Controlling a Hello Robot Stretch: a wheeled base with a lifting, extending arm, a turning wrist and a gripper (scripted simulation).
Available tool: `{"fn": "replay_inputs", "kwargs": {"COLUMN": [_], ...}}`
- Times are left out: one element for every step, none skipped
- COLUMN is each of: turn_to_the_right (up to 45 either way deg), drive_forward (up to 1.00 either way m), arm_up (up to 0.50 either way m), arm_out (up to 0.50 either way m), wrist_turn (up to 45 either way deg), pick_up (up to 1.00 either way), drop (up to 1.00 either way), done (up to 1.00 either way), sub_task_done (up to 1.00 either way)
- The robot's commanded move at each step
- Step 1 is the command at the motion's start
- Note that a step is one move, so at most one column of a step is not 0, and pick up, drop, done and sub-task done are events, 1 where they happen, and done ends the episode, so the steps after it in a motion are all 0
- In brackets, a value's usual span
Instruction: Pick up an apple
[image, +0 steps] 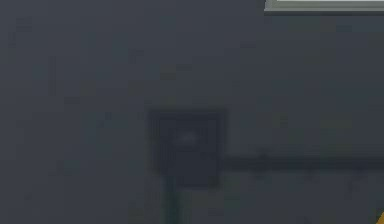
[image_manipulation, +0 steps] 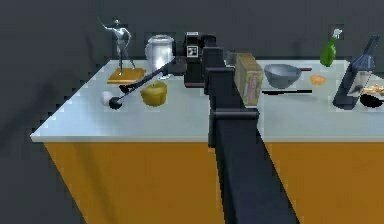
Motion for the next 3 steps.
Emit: {"fn": "replay_inputs", "kwargs": {"turn_to_the_right": [0.0, 0.0, 0.0], "drive_forward": [0.0, 0.0, 0.0], "arm_up": [0.0, -0.1, 0.0], "arm_out": [0.0, 0.0, 0.0], "wrist_turn": [45.0, 0.0, 0.0], "pick_up": [0.0, 0.0, 1.0], "drop": [0.0, 0.0, 0.0], "done": [0.0, 0.0, 0.0], "sub_task_done": [0.0, 0.0, 0.0]}}
